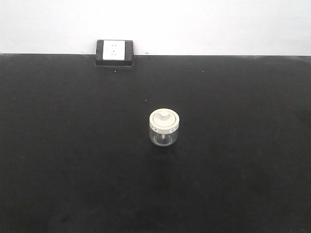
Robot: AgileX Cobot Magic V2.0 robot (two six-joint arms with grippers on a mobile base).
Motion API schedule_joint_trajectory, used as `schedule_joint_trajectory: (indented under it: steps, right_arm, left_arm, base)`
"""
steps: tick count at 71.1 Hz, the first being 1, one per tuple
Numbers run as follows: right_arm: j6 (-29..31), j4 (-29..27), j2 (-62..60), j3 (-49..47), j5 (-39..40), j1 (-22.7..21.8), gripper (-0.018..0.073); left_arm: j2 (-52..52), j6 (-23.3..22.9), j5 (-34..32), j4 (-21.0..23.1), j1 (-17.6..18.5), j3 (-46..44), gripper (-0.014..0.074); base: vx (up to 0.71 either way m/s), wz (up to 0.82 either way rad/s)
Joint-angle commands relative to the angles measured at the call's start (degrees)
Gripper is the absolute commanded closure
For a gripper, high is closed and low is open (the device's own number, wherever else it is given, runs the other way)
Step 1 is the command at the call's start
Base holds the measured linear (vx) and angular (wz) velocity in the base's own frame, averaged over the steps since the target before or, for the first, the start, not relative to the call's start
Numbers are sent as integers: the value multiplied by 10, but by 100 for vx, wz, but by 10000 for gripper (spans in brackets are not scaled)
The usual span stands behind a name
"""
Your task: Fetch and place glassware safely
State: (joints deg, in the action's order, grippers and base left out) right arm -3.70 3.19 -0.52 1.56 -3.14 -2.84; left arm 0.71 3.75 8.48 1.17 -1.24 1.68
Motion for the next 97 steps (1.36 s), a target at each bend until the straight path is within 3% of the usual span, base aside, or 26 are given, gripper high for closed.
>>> schedule_joint_trajectory:
  steps: [1, 97]
  right_arm:
    - [0, 1, -8, 11, 43, -3, 563]
    - [0, 1, -8, 11, 43, -3, 563]
  left_arm:
    - [7, -4, -41, 5, -1, 16, 603]
    - [7, -4, -41, 5, -1, 16, 603]
  base:
    - [0, 0]
    - [0, 0]
